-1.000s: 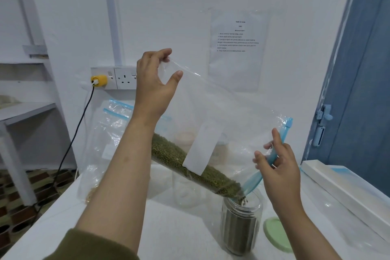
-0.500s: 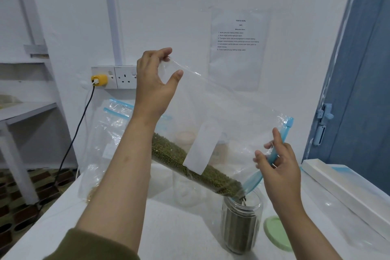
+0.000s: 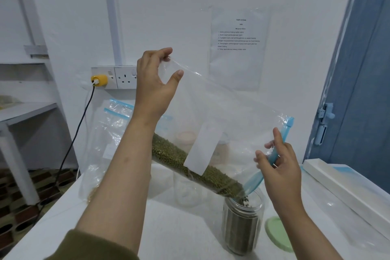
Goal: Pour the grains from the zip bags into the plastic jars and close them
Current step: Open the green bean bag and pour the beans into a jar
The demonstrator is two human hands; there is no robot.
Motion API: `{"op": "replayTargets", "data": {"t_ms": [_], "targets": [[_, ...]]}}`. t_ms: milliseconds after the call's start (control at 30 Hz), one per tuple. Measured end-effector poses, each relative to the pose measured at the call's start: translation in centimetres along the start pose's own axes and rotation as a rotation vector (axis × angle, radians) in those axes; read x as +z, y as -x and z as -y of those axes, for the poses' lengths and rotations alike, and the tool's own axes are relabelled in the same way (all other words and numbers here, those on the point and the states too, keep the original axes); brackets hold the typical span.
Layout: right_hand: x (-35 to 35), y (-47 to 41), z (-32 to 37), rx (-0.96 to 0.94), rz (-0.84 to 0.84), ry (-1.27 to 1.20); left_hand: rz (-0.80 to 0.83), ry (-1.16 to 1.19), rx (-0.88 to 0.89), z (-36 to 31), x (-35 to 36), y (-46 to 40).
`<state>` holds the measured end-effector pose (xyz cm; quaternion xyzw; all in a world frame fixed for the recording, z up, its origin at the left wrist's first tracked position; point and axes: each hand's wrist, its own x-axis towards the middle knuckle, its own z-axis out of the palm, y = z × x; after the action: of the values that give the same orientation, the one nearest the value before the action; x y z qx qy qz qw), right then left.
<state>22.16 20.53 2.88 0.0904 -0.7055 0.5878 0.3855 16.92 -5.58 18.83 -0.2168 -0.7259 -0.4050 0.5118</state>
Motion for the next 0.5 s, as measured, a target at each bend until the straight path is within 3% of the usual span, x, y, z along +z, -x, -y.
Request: {"op": "replayTargets", "data": {"t_ms": [500], "targets": [[0.00, -0.12, -0.08, -0.001, 0.000, 0.015, 0.002, -0.008, 0.001, -0.09, -0.01, -0.03]]}}
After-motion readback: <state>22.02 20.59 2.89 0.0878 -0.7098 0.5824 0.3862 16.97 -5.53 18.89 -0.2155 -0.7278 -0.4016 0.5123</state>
